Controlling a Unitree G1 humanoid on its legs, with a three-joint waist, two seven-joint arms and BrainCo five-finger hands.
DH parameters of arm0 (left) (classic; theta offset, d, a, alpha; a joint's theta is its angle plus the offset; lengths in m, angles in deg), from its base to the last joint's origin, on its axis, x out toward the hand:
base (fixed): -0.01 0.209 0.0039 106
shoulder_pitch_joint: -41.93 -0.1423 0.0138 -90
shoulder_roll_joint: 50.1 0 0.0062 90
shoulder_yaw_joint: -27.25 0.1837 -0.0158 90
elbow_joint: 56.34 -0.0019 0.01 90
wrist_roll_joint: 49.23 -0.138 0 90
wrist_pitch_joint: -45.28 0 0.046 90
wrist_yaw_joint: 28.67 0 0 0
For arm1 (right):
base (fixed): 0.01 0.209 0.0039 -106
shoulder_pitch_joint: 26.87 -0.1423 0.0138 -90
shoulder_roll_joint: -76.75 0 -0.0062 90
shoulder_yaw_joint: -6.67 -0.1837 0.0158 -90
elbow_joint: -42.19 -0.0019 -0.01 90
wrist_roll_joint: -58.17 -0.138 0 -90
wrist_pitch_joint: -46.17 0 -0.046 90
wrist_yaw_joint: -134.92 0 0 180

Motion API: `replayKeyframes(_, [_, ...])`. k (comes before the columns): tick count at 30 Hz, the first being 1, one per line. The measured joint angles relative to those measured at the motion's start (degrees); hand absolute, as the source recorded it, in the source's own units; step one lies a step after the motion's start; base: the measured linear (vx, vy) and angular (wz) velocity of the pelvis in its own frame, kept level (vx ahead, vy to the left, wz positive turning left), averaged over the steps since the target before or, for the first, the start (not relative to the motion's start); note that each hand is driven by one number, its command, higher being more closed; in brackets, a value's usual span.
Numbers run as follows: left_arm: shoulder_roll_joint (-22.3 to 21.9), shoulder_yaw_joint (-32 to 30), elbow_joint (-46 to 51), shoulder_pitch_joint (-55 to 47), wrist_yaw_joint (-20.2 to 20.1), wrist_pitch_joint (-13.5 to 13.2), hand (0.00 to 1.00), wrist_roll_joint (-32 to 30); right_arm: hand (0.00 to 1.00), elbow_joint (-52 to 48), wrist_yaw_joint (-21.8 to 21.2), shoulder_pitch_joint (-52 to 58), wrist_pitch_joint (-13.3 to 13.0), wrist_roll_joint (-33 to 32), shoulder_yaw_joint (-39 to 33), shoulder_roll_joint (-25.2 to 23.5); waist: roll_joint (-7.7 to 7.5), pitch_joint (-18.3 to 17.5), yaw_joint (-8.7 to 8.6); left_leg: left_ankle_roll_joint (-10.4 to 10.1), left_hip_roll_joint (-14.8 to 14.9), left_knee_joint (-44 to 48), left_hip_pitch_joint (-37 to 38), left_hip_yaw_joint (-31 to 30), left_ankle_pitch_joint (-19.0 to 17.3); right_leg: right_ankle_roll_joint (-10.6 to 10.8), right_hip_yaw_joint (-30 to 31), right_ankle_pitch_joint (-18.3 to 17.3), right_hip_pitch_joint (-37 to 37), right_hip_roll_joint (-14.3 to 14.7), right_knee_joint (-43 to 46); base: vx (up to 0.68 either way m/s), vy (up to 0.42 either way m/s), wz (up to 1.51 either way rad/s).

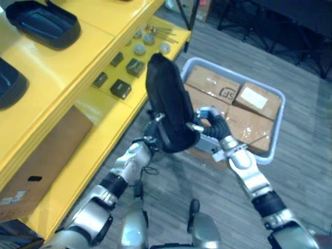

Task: Walk over and take plastic housings, then place them on the shelf

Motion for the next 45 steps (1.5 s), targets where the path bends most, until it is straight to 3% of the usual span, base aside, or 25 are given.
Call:
replayKeyframes(4, [-2.12,-6.23,0.19,0.02,1.94,-1.15,1.00,-7.56,0.00,-4.19,2.01,-4.62,-0.04,-1.15,-4.31,0.02,-1.45,-4.71,-0.15,-0.36,-0.22,-0.09,1.98,0.32,-0.38,0.13,-0.27,0.96,3.19,0.03,-3.10,0.09,-0.029,-0.02])
replayKeyframes(11, [-2.71,-14.85,0.74,0.42,8.05,-1.58,1.00,-20.16,0.00,-4.87,13.98,-20.04,-2.20,-9.17,-14.39,0.45,-1.05,-9.35,-0.66,-1.01,0.78,-0.18,4.47,0.43,-1.15,-0.44,-0.67,1.40,6.50,1.09,-4.87,0.01,-0.035,-0.02])
replayKeyframes(16, [-2.04,-22.37,1.66,1.24,12.07,-4.27,1.00,-26.40,0.00,-6.09,20.08,-17.25,-0.02,-11.10,-20.68,0.46,0.16,-11.46,-1.40,-1.07,1.13,-0.19,4.60,0.58,-1.50,-0.80,-0.53,1.42,6.28,1.57,-4.57,-0.06,-0.014,-0.03])
replayKeyframes(18, [-1.85,-25.09,3.85,1.19,12.38,-6.29,1.00,-29.96,0.00,-8.27,19.65,-10.70,0.75,-14.44,-25.29,0.44,0.65,-11.72,-1.36,-1.08,1.29,-0.19,4.58,0.61,-1.50,-1.45,-0.62,1.04,6.16,1.73,-4.45,-0.05,-0.007,0.03])
replayKeyframes(21, [-1.64,-28.92,14.21,-1.30,13.62,-11.79,1.00,-35.79,0.00,-8.47,15.84,3.59,1.70,-18.61,-30.17,-1.42,1.62,-12.37,-1.62,-1.12,1.51,-0.18,3.99,1.00,-1.43,-1.67,-0.53,0.87,5.18,1.80,-4.30,-0.02,-0.011,-0.05])
replayKeyframes(23, [-1.97,-30.51,23.01,-5.60,14.60,-15.63,1.00,-40.72,0.00,-8.01,13.00,12.64,2.21,-21.49,-31.09,-5.09,2.70,-13.05,-2.20,-1.20,1.49,-0.18,3.47,1.32,-0.94,-1.62,-0.18,0.90,4.40,1.74,-4.38,0.03,-0.010,-0.08])
replayKeyframes(25, [-3.70,-30.92,33.67,-14.93,15.91,-20.32,1.00,-46.86,0.00,-3.95,8.60,23.15,1.47,-23.85,-31.41,-12.55,4.16,-13.90,-3.06,-1.27,1.48,-0.18,3.48,1.31,-0.88,-1.37,-0.20,1.01,4.46,1.75,-4.56,0.06,-0.031,-0.02])
replayKeyframes(27, [-7.93,-30.09,39.73,-22.39,16.16,-22.17,1.00,-51.28,0.00,-0.96,6.44,28.63,0.47,-24.96,-31.31,-16.90,5.15,-14.43,-3.05,-1.32,1.53,-0.19,3.31,1.28,-0.92,-1.38,-0.28,0.99,4.43,1.82,-4.88,0.03,-0.034,0.01])
replayKeyframes(29, [-11.55,-29.15,43.06,-28.63,16.25,-22.87,1.00,-54.65,0.00,0.79,3.48,31.67,-0.78,-27.24,-31.24,-20.39,5.69,-14.77,-3.04,-1.42,1.67,-0.19,3.01,1.02,-1.01,-1.83,-0.64,0.65,4.40,1.99,-5.06,0.00,-0.027,0.07])
replayKeyframes(31, [-13.09,-28.27,44.37,-33.80,16.22,-23.12,1.00,-57.66,0.00,1.82,2.26,33.87,-3.80,-27.27,-31.20,-22.82,5.88,-14.89,-2.95,-1.79,1.66,-0.19,2.24,0.05,-1.20,-1.87,-1.70,0.37,4.33,2.11,-5.50,-0.06,-0.013,0.20])
replayKeyframes(35, [-13.26,-28.33,45.79,-39.67,16.21,-23.73,1.00,-58.31,0.00,2.20,2.22,34.18,-6.61,-28.09,-31.01,-24.30,5.20,-15.24,-1.89,-1.57,1.39,-0.18,1.71,-0.09,-1.33,-1.91,-1.81,0.39,4.20,1.95,-5.90,-0.03,0.010,0.06])
replayKeyframes(38, [-13.22,-28.31,47.45,-41.08,16.21,-23.85,1.00,-60.06,0.00,2.20,2.64,34.21,-6.63,-27.89,-29.39,-24.35,4.30,-15.79,-1.28,-1.56,1.30,-0.18,1.63,-0.08,-1.33,-1.93,-1.81,0.41,4.13,1.87,-5.93,0.00,0.000,0.00])
replayKeyframes(39, [-13.06,-28.26,48.17,-43.25,16.83,-23.83,1.00,-64.38,0.00,4.33,6.11,34.23,-6.64,-25.33,-27.43,-24.20,5.11,-17.00,-0.25,-1.68,1.30,-0.18,1.63,-0.13,-1.16,-1.91,-2.18,0.41,4.31,1.87,-6.22,0.00,0.000,0.00])
replayKeyframes(45, [-13.05,-28.26,48.16,-43.73,16.83,-23.83,1.00,-64.38,0.00,4.34,6.12,34.24,-6.64,-25.35,-27.64,-24.20,4.73,-17.23,-0.10,-1.75,1.30,-0.18,1.50,-0.38,-1.21,-1.93,-2.42,0.37,4.29,1.87,-6.06,0.00,0.000,0.01])
